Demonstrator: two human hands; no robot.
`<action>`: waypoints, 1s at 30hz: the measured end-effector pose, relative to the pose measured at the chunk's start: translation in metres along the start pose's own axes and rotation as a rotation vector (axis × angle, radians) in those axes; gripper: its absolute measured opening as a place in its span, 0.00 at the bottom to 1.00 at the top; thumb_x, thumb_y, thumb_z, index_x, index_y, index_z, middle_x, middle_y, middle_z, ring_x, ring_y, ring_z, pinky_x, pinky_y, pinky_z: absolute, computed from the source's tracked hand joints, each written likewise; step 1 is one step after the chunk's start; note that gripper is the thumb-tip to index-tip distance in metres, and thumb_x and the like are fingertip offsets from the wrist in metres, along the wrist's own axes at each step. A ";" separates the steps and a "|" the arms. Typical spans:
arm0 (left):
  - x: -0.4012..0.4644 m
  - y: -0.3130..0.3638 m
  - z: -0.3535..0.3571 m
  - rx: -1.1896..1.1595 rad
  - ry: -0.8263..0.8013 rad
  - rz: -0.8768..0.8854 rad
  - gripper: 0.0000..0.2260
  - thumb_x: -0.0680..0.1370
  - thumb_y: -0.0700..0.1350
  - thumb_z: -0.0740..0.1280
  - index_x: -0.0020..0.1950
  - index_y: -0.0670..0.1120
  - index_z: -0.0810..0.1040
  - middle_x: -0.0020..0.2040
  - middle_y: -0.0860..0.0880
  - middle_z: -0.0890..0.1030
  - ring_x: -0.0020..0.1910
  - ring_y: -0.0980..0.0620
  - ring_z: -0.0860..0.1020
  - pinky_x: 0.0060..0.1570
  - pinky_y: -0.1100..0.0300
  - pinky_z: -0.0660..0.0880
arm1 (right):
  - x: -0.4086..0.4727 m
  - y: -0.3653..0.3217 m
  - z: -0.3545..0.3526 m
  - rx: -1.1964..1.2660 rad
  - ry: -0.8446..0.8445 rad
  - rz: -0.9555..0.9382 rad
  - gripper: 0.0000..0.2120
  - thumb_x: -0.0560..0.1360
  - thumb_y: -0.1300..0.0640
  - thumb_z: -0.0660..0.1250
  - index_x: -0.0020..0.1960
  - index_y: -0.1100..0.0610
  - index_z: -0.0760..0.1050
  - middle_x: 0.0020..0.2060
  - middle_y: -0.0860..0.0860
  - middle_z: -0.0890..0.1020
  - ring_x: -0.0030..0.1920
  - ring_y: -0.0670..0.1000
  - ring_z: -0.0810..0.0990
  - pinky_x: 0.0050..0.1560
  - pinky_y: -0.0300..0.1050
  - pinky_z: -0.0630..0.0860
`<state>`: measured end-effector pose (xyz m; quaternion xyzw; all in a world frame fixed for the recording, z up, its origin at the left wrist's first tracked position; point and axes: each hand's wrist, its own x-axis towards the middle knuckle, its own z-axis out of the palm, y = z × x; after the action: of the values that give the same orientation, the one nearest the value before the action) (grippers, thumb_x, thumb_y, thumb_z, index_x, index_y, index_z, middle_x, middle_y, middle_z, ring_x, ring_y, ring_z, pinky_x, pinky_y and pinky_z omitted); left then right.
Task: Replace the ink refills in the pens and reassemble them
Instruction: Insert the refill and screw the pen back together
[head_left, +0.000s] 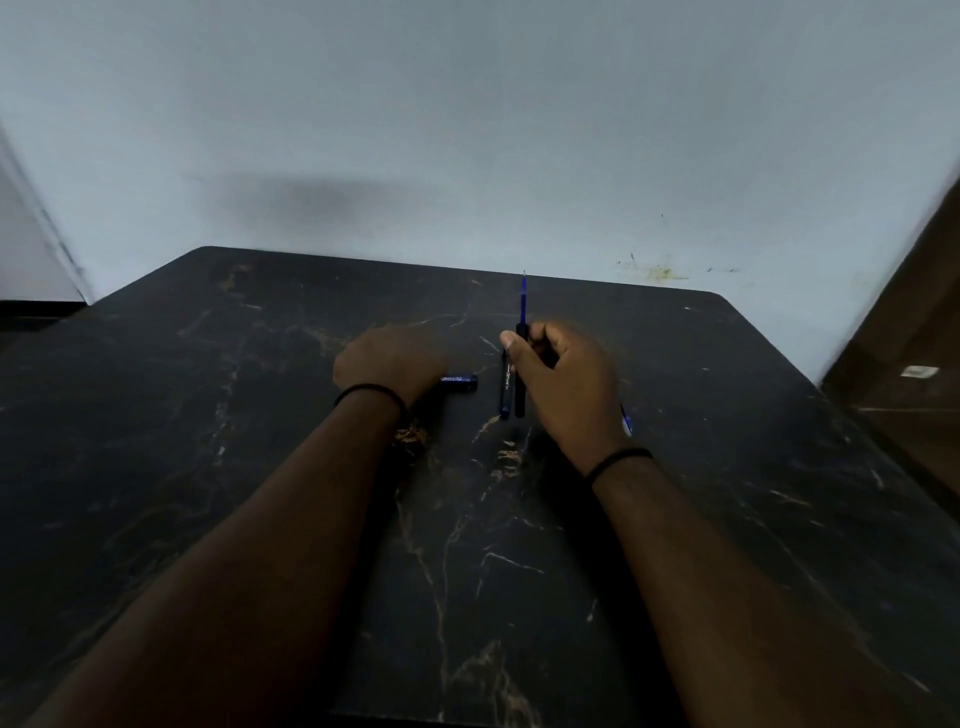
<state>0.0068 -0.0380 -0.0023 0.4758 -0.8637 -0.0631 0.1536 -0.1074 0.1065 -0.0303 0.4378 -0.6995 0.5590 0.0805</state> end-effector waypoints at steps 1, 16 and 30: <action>0.000 0.000 0.001 -0.030 0.037 -0.019 0.12 0.76 0.53 0.62 0.47 0.47 0.81 0.47 0.46 0.81 0.44 0.43 0.79 0.40 0.57 0.69 | 0.000 0.000 0.000 -0.001 0.002 -0.001 0.16 0.77 0.43 0.68 0.34 0.46 0.71 0.32 0.43 0.78 0.31 0.40 0.74 0.32 0.33 0.69; -0.005 0.017 0.006 -1.569 -0.084 0.022 0.17 0.83 0.53 0.60 0.53 0.43 0.84 0.27 0.51 0.69 0.21 0.58 0.59 0.24 0.63 0.55 | 0.000 -0.003 -0.002 -0.119 -0.230 -0.073 0.20 0.75 0.37 0.62 0.40 0.52 0.80 0.31 0.49 0.81 0.33 0.46 0.78 0.36 0.50 0.78; -0.008 0.019 0.006 -1.531 -0.051 0.095 0.16 0.83 0.52 0.60 0.54 0.44 0.84 0.28 0.49 0.69 0.22 0.57 0.59 0.23 0.63 0.57 | 0.002 0.001 0.003 -0.074 -0.155 -0.064 0.17 0.74 0.37 0.63 0.34 0.47 0.75 0.27 0.44 0.77 0.28 0.44 0.75 0.31 0.46 0.73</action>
<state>-0.0057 -0.0211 -0.0048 0.1976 -0.6018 -0.6480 0.4230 -0.1082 0.1036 -0.0312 0.4986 -0.7097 0.4941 0.0599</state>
